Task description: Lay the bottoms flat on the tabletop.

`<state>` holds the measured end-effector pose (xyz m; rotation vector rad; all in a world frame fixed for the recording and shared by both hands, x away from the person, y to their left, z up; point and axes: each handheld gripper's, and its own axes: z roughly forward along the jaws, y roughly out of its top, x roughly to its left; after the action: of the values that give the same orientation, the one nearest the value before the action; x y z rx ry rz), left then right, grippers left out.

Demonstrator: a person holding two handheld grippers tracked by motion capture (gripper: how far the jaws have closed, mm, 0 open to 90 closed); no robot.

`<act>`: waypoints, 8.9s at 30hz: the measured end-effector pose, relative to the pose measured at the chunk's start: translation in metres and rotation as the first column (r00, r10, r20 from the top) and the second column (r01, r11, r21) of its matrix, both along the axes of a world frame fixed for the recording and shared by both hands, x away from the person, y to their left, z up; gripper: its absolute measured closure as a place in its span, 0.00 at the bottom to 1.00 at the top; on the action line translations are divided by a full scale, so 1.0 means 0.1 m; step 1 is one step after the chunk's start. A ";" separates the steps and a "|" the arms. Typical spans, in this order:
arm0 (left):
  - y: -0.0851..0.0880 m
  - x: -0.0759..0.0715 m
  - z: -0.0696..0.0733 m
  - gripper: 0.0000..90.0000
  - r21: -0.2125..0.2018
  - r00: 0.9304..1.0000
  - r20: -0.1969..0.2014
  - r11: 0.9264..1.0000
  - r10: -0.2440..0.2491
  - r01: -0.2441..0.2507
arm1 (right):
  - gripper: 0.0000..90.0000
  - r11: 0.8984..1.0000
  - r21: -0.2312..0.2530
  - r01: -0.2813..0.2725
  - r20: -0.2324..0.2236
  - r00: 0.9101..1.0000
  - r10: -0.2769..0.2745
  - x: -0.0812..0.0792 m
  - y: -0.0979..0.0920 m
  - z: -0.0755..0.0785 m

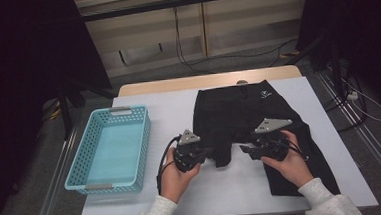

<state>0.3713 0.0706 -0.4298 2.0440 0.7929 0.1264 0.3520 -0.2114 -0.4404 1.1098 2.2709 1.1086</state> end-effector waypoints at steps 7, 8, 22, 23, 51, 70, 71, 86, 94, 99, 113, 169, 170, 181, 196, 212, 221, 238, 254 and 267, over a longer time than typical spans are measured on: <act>0.19 0.06 0.13 1.00 -0.046 0.998 0.018 0.997 0.062 -0.061 | 0.38 1.000 -0.003 -0.016 -0.001 1.000 0.016 -0.01 0.05 0.00; 0.21 0.07 0.14 1.00 -0.044 0.998 0.021 0.997 0.065 -0.064 | 0.39 1.000 0.000 -0.023 -0.002 1.000 0.023 -0.01 0.07 0.00; 0.41 0.17 0.09 1.00 -0.025 0.985 0.046 0.986 0.168 -0.167 | 0.42 0.991 -0.048 -0.125 -0.029 0.992 0.124 0.00 0.45 -0.10; 0.42 0.18 0.08 1.00 -0.025 0.984 0.044 0.984 0.175 -0.174 | 0.42 0.992 -0.049 -0.119 -0.031 0.993 0.117 0.01 0.45 -0.10; 0.39 0.19 0.00 0.61 0.000 0.975 0.103 0.981 0.195 -0.196 | 0.80 0.980 -0.006 -0.199 -0.065 0.978 0.198 0.08 0.68 -0.11; 0.40 0.13 -0.01 0.28 -0.001 0.983 0.086 0.986 0.165 -0.165 | 0.99 0.978 0.047 -0.205 -0.059 0.977 0.207 0.10 0.65 0.04; 0.40 0.13 -0.01 0.28 -0.004 0.983 0.082 0.986 0.164 -0.164 | 0.99 0.977 0.063 -0.204 -0.043 0.977 0.207 0.08 0.62 0.10; 0.35 0.10 -0.04 0.29 -0.008 0.990 0.039 0.990 0.138 -0.137 | 0.96 0.979 0.144 -0.144 -0.062 0.986 0.155 0.26 0.54 0.07; 0.19 0.03 -0.11 0.37 0.027 0.997 0.019 0.996 0.079 -0.080 | 0.63 0.994 0.037 -0.099 -0.051 0.994 0.101 0.29 0.54 -0.02; 0.09 0.00 -0.17 0.52 0.064 1.000 -0.016 0.998 0.023 -0.022 | 0.48 0.997 0.051 -0.050 -0.031 0.998 0.052 0.25 0.36 0.06; -0.12 -0.08 -0.30 0.69 0.129 0.999 0.007 0.990 -0.052 0.051 | 0.43 1.000 -0.005 -0.016 -0.026 1.000 0.016 0.17 0.11 0.04; 0.54 0.08 0.22 0.99 -0.088 0.990 -0.030 0.986 0.141 -0.144 | 1.00 0.996 -0.017 -0.082 -0.088 0.993 0.080 0.35 0.21 0.00; 0.54 0.08 0.22 0.99 -0.089 0.989 -0.029 0.985 0.144 -0.146 | 1.00 0.997 -0.012 -0.080 -0.083 0.993 0.079 0.32 0.19 0.03; 0.54 0.10 0.18 0.99 -0.062 0.986 -0.034 0.985 0.161 -0.163 | 0.80 0.983 0.073 -0.166 -0.116 0.978 0.174 0.23 0.56 -0.05; 0.54 0.08 0.16 0.99 -0.038 0.987 -0.039 0.987 0.154 -0.156 | 0.99 0.978 -0.034 -0.205 -0.176 0.965 0.196 0.05 0.61 -0.10; 0.50 -0.10 0.16 0.99 -0.016 0.992 -0.081 0.995 0.095 -0.097 | 0.85 0.993 -0.004 -0.121 -0.139 0.983 0.119 -0.26 0.17 0.08; 0.52 -0.14 0.09 0.99 0.022 0.992 -0.094 0.996 0.088 -0.086 | 0.73 0.995 -0.009 -0.103 -0.140 0.985 0.101 -0.06 0.42 -0.04; 0.63 -0.21 0.18 0.88 0.022 0.991 -0.060 0.993 0.119 -0.118 | 1.00 0.992 -0.026 -0.126 -0.190 0.975 0.119 0.12 0.52 -0.14; 0.53 -0.10 -0.15 0.56 0.149 0.969 -0.089 0.965 0.232 -0.217 | 1.00 0.992 -0.052 -0.113 -0.190 0.977 0.101 -0.01 0.35 -0.13; 0.38 0.02 -0.24 0.98 0.155 0.966 -0.132 0.967 0.222 -0.201 | 0.81 0.995 -0.017 -0.095 -0.122 0.988 0.093 -0.05 0.32 -0.06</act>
<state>0.3735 0.1083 -0.4535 2.1135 1.1251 0.1550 0.3472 -0.1797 -0.4463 1.0987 2.4464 1.0741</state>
